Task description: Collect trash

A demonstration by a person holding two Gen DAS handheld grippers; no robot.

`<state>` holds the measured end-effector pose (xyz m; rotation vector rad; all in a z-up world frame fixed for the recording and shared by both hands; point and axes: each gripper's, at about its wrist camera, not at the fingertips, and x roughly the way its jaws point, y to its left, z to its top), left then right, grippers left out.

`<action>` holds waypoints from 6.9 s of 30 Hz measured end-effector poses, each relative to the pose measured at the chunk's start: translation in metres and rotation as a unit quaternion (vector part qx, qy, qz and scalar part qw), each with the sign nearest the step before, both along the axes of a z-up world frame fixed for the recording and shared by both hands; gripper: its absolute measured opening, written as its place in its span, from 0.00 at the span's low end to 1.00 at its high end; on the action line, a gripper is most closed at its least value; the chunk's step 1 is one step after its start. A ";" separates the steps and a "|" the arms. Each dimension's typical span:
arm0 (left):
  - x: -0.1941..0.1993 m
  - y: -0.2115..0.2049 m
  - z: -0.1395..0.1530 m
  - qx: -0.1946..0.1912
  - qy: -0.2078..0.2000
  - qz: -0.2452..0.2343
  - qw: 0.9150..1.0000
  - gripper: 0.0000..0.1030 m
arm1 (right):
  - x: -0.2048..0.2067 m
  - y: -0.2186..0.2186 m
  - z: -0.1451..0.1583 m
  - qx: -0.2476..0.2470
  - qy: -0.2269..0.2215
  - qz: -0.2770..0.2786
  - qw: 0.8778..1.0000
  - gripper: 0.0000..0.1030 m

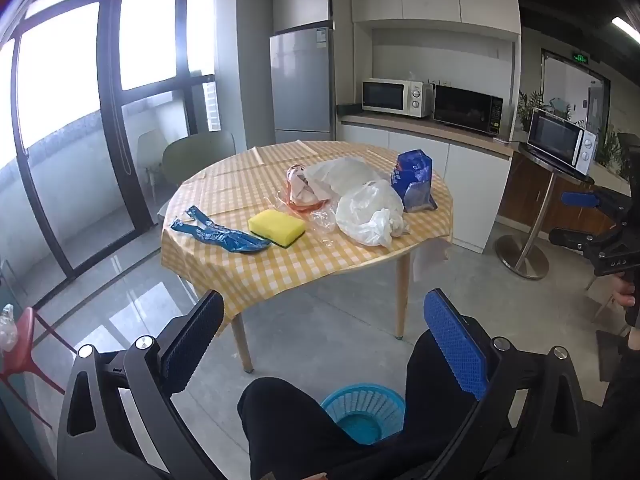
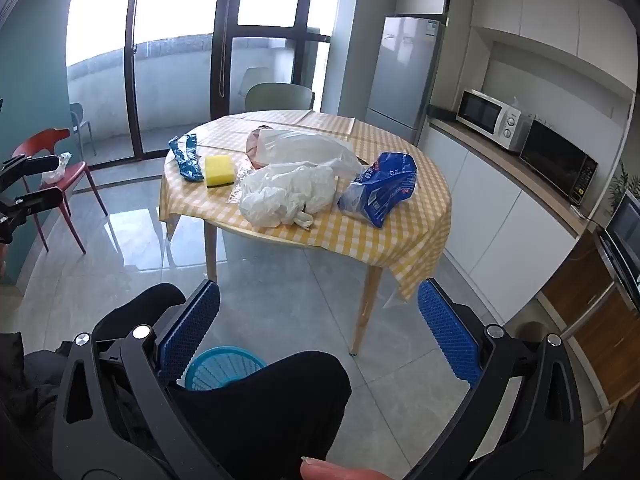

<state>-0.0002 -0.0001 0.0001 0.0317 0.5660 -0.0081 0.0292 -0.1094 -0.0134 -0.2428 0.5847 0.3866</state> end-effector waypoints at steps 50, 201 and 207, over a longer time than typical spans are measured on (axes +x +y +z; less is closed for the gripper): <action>0.004 0.002 -0.009 0.013 0.019 0.019 1.000 0.95 | 0.000 -0.003 0.003 0.015 -0.005 0.005 1.000 0.92; 0.136 0.021 -0.273 -0.203 0.277 -0.227 0.911 0.11 | 0.060 0.102 -0.197 -0.008 0.270 0.138 0.953 0.23; 0.161 -0.003 -0.344 -0.217 0.390 -0.206 0.871 0.11 | 0.105 0.125 -0.257 -0.025 0.351 0.139 0.926 0.23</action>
